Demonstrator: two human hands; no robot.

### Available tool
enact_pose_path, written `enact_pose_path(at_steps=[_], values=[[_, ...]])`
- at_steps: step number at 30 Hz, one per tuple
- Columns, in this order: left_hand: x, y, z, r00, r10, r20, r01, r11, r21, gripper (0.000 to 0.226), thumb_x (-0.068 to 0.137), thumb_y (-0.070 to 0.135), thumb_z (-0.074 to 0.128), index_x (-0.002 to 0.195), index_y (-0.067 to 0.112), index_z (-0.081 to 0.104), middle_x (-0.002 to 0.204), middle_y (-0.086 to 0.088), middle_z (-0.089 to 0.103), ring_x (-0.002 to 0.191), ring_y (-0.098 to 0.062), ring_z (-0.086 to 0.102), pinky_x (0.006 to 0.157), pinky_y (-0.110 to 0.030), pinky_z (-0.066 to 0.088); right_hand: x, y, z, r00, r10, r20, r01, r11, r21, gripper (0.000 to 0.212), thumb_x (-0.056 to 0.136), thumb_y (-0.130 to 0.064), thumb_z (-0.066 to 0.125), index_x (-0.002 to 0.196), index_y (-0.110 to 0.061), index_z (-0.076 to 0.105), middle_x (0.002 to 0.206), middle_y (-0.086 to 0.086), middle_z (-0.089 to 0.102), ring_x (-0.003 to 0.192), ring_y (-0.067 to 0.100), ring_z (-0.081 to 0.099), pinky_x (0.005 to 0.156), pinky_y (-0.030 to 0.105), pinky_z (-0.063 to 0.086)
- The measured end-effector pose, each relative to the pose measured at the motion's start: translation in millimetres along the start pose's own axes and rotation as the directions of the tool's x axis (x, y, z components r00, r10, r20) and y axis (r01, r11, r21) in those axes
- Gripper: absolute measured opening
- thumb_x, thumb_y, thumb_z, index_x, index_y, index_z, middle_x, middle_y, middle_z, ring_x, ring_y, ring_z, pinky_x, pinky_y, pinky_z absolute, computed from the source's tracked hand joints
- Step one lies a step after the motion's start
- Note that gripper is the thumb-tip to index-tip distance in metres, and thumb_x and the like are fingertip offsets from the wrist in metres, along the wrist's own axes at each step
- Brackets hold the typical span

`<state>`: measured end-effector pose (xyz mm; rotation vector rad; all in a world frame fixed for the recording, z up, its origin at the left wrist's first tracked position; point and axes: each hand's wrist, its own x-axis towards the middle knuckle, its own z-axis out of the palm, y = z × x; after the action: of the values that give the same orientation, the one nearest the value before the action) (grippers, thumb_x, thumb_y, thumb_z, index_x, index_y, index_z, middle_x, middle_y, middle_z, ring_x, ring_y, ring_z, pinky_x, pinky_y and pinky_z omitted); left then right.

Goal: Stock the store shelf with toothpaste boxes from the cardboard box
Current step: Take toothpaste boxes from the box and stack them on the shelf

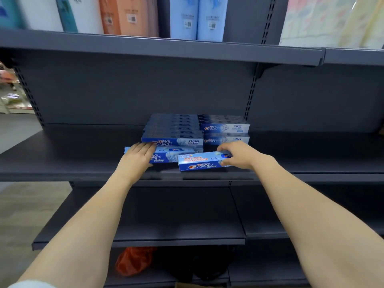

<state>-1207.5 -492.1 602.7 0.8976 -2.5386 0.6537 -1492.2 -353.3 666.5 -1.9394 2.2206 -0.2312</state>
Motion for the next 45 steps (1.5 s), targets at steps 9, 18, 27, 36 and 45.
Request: enact_pose_path(at_steps=[9,18,27,36,45], values=[[-2.9,-14.3,19.2,0.996,-0.031,0.088,0.04,0.994,-0.105,0.077,0.028,0.012,0.097,0.097,-0.005,0.07,0.09,-0.019,0.071,0.077,-0.035,0.07,0.069,-0.046,0.056,14.4,1.0,12.2,0.997,0.047,0.064,-0.046,0.999,-0.019,0.046,0.09,-0.024,0.063,0.132,-0.016,0.048,0.134,0.009,0.051,0.118,0.025,0.049,0.094,0.034,0.043],[4.7,-18.9,16.4,0.982,-0.071,0.174,0.107,0.972,-0.21,0.066,0.072,0.02,0.08,0.129,0.002,0.053,0.123,-0.017,0.058,0.111,-0.038,0.056,0.096,-0.045,0.041,22.0,14.7,8.6,0.988,0.117,0.1,-0.112,0.992,-0.054,0.052,0.089,-0.023,0.063,0.137,-0.014,0.046,0.138,0.007,0.05,0.123,0.025,0.049,0.102,0.034,0.041],[12.1,-17.7,16.5,0.938,-0.107,0.331,0.181,0.963,-0.202,0.068,0.09,0.045,0.053,0.146,0.015,0.028,0.145,-0.002,0.033,0.13,-0.021,0.032,0.109,-0.035,0.023,27.3,24.8,8.3,0.981,0.157,0.117,-0.15,0.987,-0.063,0.054,0.089,-0.024,0.064,0.138,-0.013,0.046,0.139,0.007,0.049,0.124,0.025,0.048,0.105,0.035,0.04],[16.8,-12.3,16.3,0.939,-0.143,0.314,0.218,0.951,-0.219,0.053,0.098,0.031,0.044,0.145,0.012,0.031,0.146,-0.004,0.035,0.13,-0.023,0.034,0.106,-0.033,0.028,29.3,21.9,-8.2,0.975,0.189,0.119,-0.192,0.981,0.015,0.06,0.096,-0.052,0.04,0.145,-0.017,0.038,0.151,0.001,0.036,0.138,0.021,0.034,0.113,0.032,0.028],[4.7,-17.9,21.5,0.97,-0.14,0.2,0.182,0.96,-0.213,0.044,0.085,0.019,0.067,0.125,0.003,0.057,0.127,-0.014,0.058,0.114,-0.033,0.055,0.092,-0.041,0.045,35.0,16.1,11.0,0.981,0.12,0.152,-0.093,0.981,-0.171,0.055,0.083,-0.025,0.068,0.133,-0.013,0.049,0.131,0.007,0.056,0.114,0.024,0.053,0.088,0.03,0.046]])
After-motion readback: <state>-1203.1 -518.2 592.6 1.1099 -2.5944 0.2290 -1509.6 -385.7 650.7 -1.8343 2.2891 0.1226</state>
